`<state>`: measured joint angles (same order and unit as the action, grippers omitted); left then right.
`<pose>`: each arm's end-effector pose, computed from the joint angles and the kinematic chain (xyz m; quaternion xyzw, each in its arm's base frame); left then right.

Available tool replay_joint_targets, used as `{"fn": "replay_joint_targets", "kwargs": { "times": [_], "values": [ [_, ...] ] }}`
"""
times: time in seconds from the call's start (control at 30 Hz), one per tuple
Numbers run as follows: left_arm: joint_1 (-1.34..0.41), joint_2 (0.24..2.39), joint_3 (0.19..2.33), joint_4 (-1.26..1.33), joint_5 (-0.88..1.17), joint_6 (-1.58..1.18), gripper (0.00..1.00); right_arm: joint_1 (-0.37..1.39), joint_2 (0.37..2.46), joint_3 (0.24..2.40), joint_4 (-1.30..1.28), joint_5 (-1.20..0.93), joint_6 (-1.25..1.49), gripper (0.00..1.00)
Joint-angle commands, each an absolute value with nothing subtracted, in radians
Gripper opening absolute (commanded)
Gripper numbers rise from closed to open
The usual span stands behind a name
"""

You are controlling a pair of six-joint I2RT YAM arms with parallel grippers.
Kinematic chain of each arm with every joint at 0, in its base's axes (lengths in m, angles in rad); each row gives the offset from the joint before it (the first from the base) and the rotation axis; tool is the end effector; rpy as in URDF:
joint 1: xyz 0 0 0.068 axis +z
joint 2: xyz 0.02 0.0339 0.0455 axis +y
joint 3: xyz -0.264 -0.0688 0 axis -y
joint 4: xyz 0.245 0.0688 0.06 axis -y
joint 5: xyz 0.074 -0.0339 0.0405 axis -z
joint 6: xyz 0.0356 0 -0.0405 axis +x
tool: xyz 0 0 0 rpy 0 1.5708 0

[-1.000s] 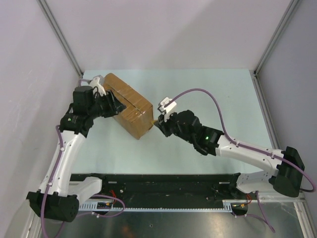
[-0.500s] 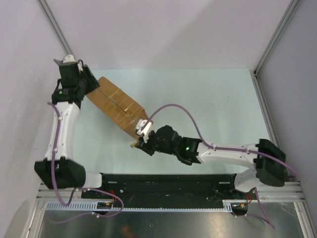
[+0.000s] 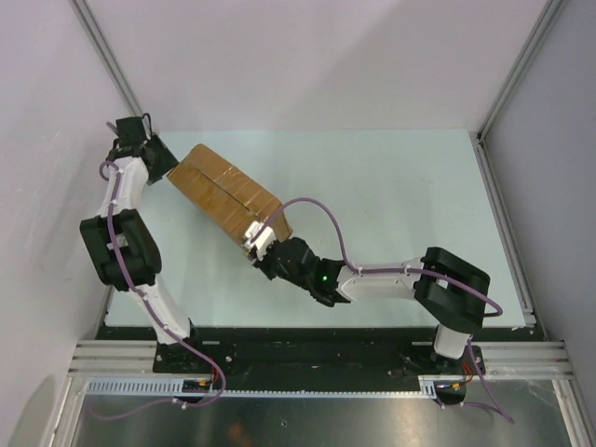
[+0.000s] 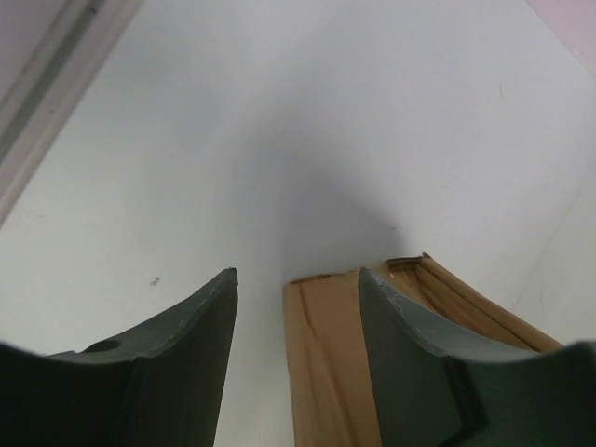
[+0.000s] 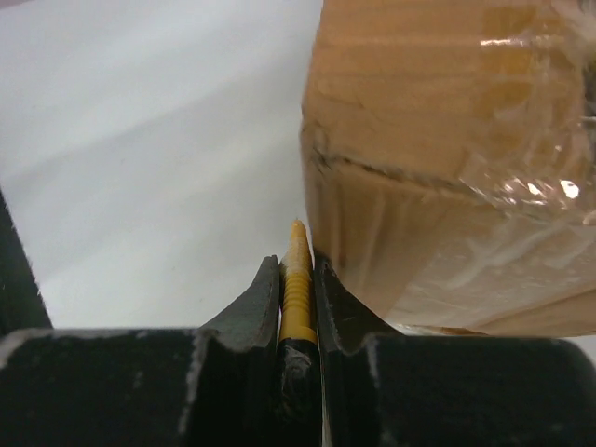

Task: Unpack the express box
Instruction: Adjust the express box at the center of the board.

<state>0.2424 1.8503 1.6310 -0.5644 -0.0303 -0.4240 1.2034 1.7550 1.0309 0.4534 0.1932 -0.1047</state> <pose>0.4100 0.1025 0.2952 -0.3075 0.8708 -0.0208 0.3831 0.1488 0.3677 0.2265 -0.4357 0.6643 0.2491 0.5539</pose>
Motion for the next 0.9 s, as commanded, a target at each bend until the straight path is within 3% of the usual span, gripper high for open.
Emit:
{"fn": "replay_joint_targets", "kwargs": {
  "times": [0.0,0.23,0.57,0.87],
  "values": [
    [0.247,1.841,1.658,-0.558,0.123,-0.41,0.59,1.17,1.744,1.086,0.578,0.281,-0.071,0.0],
    [0.252,1.754,1.531,-0.532,0.204,-0.526,0.56,1.144,1.727,1.085,0.543,0.32,-0.055,0.0],
    [0.252,1.502,1.217,-0.502,0.137,-0.562,0.51,1.103,1.629,1.026,0.462,0.314,-0.029,0.0],
    [0.27,1.37,1.342,-0.551,-0.115,-0.469,0.58,1.075,1.346,1.011,0.283,0.232,0.031,0.0]
  ]
}}
